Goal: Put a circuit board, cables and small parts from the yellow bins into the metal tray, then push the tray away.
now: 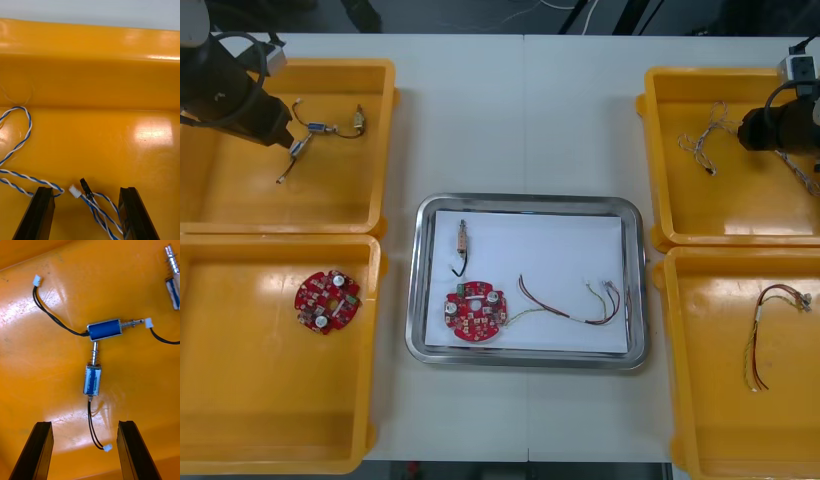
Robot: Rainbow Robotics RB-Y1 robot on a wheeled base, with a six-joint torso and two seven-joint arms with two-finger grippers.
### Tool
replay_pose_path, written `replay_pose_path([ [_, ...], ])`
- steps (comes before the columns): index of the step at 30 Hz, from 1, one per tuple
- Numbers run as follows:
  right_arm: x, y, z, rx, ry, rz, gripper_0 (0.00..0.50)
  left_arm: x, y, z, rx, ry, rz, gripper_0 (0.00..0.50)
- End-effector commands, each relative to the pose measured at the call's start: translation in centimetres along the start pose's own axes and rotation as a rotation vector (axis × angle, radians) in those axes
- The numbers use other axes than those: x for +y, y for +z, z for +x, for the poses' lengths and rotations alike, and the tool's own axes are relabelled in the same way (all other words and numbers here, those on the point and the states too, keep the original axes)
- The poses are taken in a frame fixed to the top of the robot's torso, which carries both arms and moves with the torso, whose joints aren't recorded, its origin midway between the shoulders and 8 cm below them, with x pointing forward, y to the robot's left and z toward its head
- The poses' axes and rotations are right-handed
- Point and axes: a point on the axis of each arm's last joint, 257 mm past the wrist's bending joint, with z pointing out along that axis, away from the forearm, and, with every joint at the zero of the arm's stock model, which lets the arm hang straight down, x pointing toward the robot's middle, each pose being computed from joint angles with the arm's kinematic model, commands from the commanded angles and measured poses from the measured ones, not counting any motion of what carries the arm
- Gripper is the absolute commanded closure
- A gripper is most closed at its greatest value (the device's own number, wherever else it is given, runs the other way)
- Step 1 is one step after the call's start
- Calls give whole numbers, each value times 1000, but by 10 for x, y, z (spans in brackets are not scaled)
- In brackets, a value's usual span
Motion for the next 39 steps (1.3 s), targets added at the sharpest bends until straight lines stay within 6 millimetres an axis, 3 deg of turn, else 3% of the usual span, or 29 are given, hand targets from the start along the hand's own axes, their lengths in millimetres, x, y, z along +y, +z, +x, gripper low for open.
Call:
replay_pose_path([
  [1, -9, -1, -1, -30, 0, 6, 0, 13, -24, -41, -101, 31, -26, 0],
  [2, -9, -1, 0, -29, -5, 7, 12, 12, -19, -41, -101, 41, -23, 0],
  [5, -9, 0, 0, -30, -7, 6, 167, 11, -13, -43, -106, 56, -22, 0],
  [9, -7, -1, -2, -34, -7, 0, 500, 10, -3, -46, -120, 55, -28, 0],
  [18, -13, -5, -8, -40, -30, 10, 500, -5, 19, -52, -145, 54, -22, 0],
  [25, -17, -23, -23, -9, -84, -4, 500, -6, 34, -51, -157, 66, -40, 0],
  [36, -20, -47, -30, 58, -131, -24, 500, -10, 42, -49, -165, 52, -28, 0],
  [37, -18, -49, -30, 67, -134, -30, 500, -9, 43, -48, -164, 51, -28, 55],
  [38, -18, -51, -28, 77, -138, -32, 500, -9, 44, -46, -159, 49, -28, 239],
  [39, -19, -52, -28, 81, -139, -34, 500, -9, 44, -46, -159, 49, -28, 331],
])
